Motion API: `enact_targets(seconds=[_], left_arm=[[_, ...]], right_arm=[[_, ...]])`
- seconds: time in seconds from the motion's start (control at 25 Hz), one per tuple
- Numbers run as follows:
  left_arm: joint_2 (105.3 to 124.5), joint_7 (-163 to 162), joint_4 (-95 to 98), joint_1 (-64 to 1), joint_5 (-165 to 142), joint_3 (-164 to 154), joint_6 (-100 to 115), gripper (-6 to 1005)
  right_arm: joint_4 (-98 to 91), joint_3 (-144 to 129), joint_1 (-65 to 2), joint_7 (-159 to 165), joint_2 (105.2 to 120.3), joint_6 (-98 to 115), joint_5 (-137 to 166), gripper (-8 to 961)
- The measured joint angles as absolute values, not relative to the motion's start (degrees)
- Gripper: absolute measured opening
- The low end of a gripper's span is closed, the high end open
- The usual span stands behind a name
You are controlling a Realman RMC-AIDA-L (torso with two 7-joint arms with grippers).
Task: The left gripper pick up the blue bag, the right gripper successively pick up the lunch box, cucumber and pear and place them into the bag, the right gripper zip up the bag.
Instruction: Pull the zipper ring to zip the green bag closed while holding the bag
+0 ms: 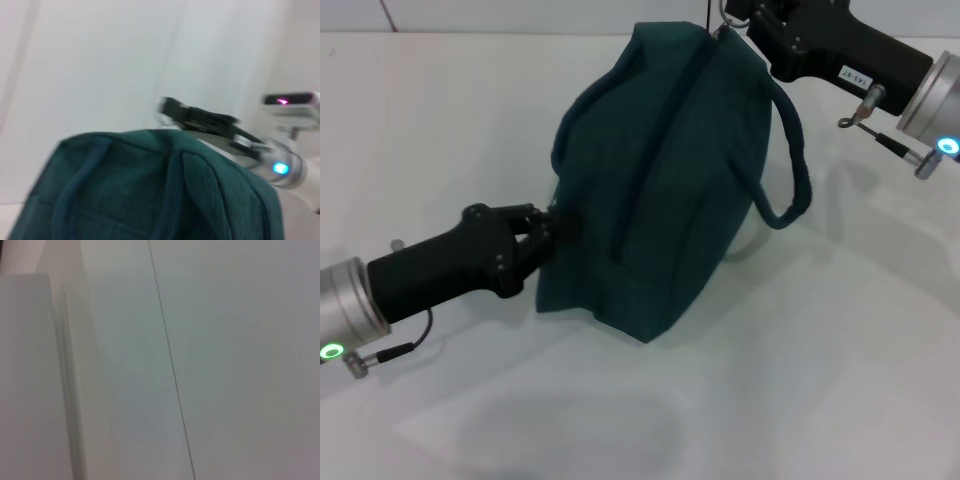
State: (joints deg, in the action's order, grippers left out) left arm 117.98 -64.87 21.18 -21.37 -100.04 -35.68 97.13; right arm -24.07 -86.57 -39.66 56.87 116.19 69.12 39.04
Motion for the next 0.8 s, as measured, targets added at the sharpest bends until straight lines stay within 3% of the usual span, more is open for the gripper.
enact_targets(seconds=[0.24, 0.48, 0.56, 0.8], left_arm=[[118.91, -64.03, 21.18, -20.13, -99.37, -30.49, 95.64, 69], [119.23, -62.62, 21.73, -19.55, -98.71, -27.71, 96.69, 177], [119.23, -63.59, 23.57, -19.82, -98.57, -27.82, 97.27, 392], [119.22, -77.43, 37.14, -23.02, -100.23, -28.57, 97.05, 508]], right_arm=[[-24.57, -86.57, -38.87, 56.84, 116.19, 70.68, 38.4, 8], [-24.61, -86.57, -39.3, 56.8, 116.04, 70.92, 38.4, 8], [-24.61, -86.57, -39.45, 56.79, 116.03, 70.89, 38.4, 9], [-24.62, -86.57, -39.86, 56.72, 116.11, 70.4, 38.41, 9]])
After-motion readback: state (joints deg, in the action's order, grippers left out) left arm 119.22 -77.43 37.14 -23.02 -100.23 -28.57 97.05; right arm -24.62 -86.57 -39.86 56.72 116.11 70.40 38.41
